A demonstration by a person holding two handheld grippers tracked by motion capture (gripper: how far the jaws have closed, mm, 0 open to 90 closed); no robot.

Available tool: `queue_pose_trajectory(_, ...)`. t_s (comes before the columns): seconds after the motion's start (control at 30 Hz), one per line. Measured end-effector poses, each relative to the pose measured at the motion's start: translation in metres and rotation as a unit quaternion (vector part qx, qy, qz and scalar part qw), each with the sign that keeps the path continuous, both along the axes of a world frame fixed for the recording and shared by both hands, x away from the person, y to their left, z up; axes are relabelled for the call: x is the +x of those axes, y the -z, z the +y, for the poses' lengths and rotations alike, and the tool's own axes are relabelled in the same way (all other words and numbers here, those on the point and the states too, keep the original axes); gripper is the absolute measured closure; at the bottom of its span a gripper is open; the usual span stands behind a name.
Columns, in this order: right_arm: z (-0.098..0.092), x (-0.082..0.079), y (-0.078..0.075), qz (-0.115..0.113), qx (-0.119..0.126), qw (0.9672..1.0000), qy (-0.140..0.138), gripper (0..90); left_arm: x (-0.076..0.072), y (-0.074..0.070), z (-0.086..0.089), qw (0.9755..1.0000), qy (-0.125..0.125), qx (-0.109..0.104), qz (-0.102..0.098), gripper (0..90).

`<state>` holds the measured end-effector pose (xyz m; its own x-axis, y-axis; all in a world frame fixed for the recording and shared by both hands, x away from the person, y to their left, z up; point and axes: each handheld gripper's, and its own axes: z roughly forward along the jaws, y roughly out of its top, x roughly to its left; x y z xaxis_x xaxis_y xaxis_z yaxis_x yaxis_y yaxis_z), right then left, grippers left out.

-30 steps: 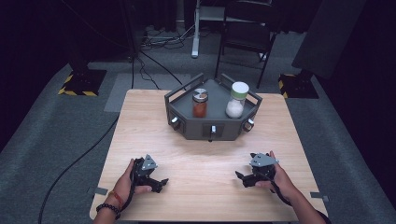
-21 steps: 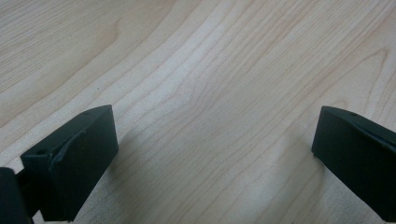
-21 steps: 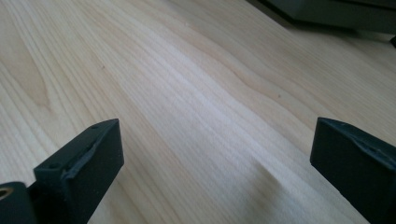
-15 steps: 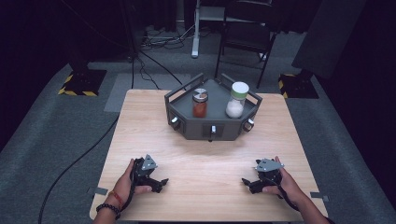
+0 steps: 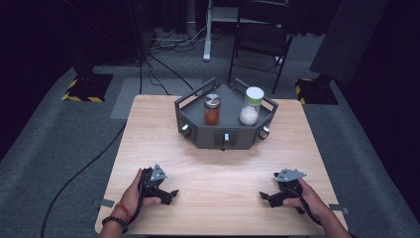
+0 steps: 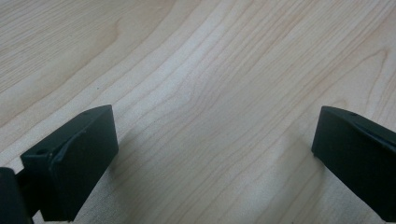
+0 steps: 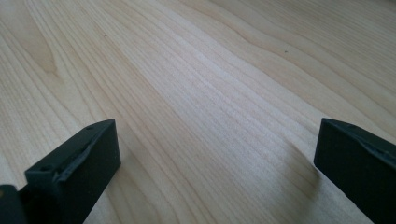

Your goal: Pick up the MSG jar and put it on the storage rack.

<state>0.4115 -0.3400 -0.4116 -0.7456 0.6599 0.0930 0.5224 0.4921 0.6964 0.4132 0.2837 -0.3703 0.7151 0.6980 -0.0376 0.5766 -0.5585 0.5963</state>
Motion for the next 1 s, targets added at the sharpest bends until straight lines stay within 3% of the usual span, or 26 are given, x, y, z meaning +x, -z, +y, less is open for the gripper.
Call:
queue_pose_trajectory(0.53,-0.013,0.002,0.001,0.007,0.005,0.9999,-0.011,0.0,0.0,0.0,0.0,1.0,0.0,0.0,0.0,0.2)
queue_pose_trajectory(1.0,-0.013,0.002,0.001,0.007,0.005,0.9999,-0.01,0.0,0.0,0.0,0.0,1.0,0.0,0.0,0.0,0.2)
